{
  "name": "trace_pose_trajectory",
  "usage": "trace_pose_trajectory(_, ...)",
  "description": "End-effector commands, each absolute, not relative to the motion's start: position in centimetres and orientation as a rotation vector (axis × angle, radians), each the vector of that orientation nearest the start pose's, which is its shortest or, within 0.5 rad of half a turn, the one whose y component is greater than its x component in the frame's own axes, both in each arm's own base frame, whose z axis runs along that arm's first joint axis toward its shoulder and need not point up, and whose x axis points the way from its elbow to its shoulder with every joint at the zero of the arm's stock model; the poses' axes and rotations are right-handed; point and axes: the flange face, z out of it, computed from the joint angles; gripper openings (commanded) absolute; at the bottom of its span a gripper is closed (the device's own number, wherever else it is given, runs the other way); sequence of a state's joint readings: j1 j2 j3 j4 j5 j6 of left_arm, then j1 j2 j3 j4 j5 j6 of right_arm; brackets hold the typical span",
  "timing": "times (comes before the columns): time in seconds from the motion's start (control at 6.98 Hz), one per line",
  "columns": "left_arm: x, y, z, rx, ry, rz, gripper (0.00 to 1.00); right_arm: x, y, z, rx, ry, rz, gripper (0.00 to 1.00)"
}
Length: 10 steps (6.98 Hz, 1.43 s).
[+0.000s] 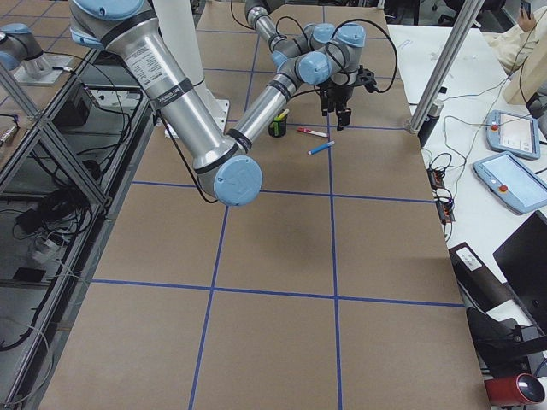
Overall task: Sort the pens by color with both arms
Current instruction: 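Place the red marker beside the blue highlighter, open the left gripper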
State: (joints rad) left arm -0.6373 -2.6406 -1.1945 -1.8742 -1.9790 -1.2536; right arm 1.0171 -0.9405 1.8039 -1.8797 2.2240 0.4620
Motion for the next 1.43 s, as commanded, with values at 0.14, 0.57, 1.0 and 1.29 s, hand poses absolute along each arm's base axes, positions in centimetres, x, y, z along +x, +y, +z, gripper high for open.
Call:
trace_pose_trajectory(0.14, 56.1, -55.5, 7.7, 0.169, 1.071, -0.021, 0.58, -28.5, -57.5, 20.8, 0.155, -0.825, -0.253, 0.98)
trace_pose_trajectory(0.57, 45.7, -58.4, 14.7, 0.106, 1.126, 0.072, 0.56, -33.3, -55.5, 16.8, 0.092, -0.854, -0.136, 0.97)
trace_pose_trajectory(1.0, 39.7, -58.7, 19.3, 0.094, 1.073, 0.118, 0.56, -39.3, -52.4, 13.7, 0.033, -0.874, 0.12, 0.97)
trace_pose_trajectory(1.29, 36.1, -57.3, 21.4, 0.101, 1.038, 0.179, 0.56, -43.5, -49.6, 12.2, 0.011, -0.861, 0.194, 0.96)
